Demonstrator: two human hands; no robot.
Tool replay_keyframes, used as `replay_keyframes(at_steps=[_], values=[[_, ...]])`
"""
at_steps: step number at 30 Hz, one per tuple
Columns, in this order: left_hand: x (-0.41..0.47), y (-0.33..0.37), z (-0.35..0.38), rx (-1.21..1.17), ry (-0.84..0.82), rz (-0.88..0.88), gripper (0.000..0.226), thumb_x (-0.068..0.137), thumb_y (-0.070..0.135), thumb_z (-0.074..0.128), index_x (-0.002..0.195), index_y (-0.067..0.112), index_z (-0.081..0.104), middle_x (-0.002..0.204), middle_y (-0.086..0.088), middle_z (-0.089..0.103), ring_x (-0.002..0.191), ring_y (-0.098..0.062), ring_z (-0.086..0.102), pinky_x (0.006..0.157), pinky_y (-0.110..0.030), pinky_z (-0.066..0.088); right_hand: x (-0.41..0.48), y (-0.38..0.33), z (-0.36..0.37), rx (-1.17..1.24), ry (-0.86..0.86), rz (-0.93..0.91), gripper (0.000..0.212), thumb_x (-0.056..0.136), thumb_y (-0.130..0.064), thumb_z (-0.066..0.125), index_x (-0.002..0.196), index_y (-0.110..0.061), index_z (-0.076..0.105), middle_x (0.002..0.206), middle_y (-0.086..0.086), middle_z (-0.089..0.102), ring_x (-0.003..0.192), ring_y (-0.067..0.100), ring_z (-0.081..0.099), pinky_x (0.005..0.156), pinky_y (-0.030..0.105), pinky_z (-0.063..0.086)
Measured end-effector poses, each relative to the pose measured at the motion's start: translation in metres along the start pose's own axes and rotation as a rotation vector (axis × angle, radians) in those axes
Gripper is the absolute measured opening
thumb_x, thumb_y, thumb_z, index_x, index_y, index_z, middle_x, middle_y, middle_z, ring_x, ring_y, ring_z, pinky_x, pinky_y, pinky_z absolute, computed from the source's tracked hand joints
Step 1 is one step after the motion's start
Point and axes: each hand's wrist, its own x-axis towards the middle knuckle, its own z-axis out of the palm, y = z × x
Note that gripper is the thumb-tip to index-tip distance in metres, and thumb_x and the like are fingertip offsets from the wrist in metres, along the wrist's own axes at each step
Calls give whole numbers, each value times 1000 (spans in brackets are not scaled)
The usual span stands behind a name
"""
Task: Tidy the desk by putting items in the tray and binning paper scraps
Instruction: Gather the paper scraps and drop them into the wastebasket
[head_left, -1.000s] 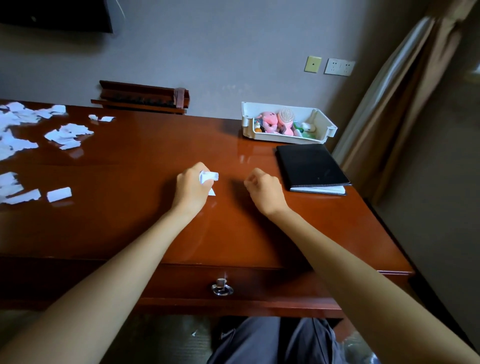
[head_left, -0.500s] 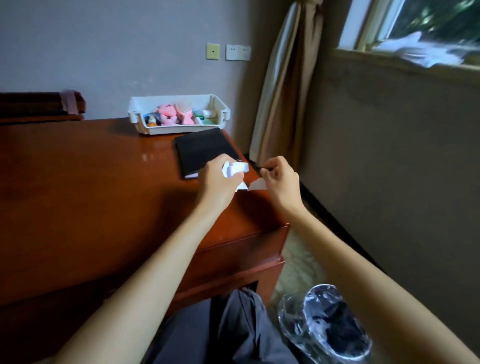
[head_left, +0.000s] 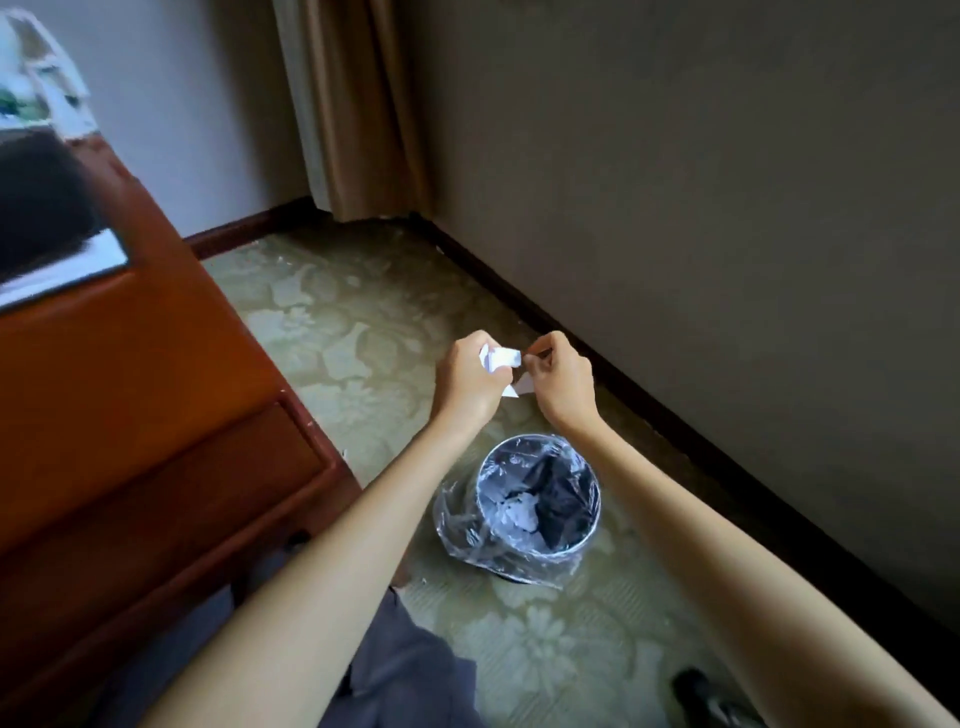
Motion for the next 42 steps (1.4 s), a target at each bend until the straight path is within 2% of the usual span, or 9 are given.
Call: replay_keyframes(at_steps=[3, 10, 19, 27, 30, 33, 36, 39, 42], values=[[10, -28, 30, 75, -101, -100, 12, 84, 4, 55, 94, 5, 62, 99, -16, 66, 96, -31, 54, 66, -26, 34, 7, 38, 11, -83, -83, 76, 19, 93, -5, 47, 111, -1, 53, 106, 16, 66, 94, 30, 58, 76, 30, 42], [43, -99, 130, 275, -362, -285, 21, 85, 3, 54, 103, -1, 63, 110, -21, 66, 107, -36, 58, 85, -37, 47, 41, 151, 54, -264, -275, 304, 24, 94, -6, 43, 116, 2, 48, 115, 25, 62, 104, 43, 57, 82, 40, 45], [65, -175, 209, 368, -532, -492, 25, 84, 4, 55, 108, -2, 61, 115, -19, 64, 109, -34, 58, 86, -34, 47, 70, 243, 111, -266, -455, 507, 32, 95, -2, 32, 126, 4, 39, 120, 30, 57, 109, 43, 56, 88, 44, 44], [74, -201, 236, 396, -628, -462, 37, 86, -3, 52, 123, 2, 51, 130, -17, 49, 116, -30, 52, 87, -29, 43, 75, 277, 135, -189, -566, 624, 36, 92, -7, 41, 128, 0, 42, 130, 24, 49, 116, 38, 51, 97, 41, 41], [72, -202, 233, 365, -678, -468, 50, 85, -9, 48, 133, 5, 45, 141, -16, 36, 126, -29, 44, 101, -32, 39, 73, 280, 134, -187, -605, 616, 42, 90, -2, 38, 132, -2, 44, 138, 20, 46, 124, 35, 47, 103, 38, 39], [65, -198, 223, 372, -707, -409, 66, 87, -14, 42, 146, 11, 28, 157, -11, 9, 144, -27, 19, 114, -34, 26, 67, 275, 131, -233, -638, 582, 49, 86, 0, 38, 135, -3, 41, 143, 18, 42, 131, 33, 40, 108, 36, 35], [56, -191, 207, 395, -750, -363, 77, 86, -19, 39, 150, 17, 16, 159, -3, -11, 148, -23, 2, 119, -38, 22, 58, 264, 125, -327, -645, 530, 47, 86, -2, 38, 133, 0, 41, 141, 21, 40, 133, 33, 33, 110, 38, 31], [51, -178, 182, 462, -745, -343, 79, 87, -19, 37, 151, 18, 10, 158, -3, -17, 148, -26, -1, 118, -43, 22, 48, 244, 115, -477, -658, 441, 47, 88, -5, 39, 134, 2, 37, 144, 22, 35, 138, 33, 25, 113, 45, 29], [49, -154, 151, 635, -678, -227, 71, 89, -13, 39, 150, 16, 15, 159, -9, -11, 146, -32, 9, 115, -45, 28, 42, 211, 100, -625, -657, 298, 49, 91, -10, 38, 139, -1, 31, 150, 19, 29, 144, 32, 16, 117, 47, 21]])
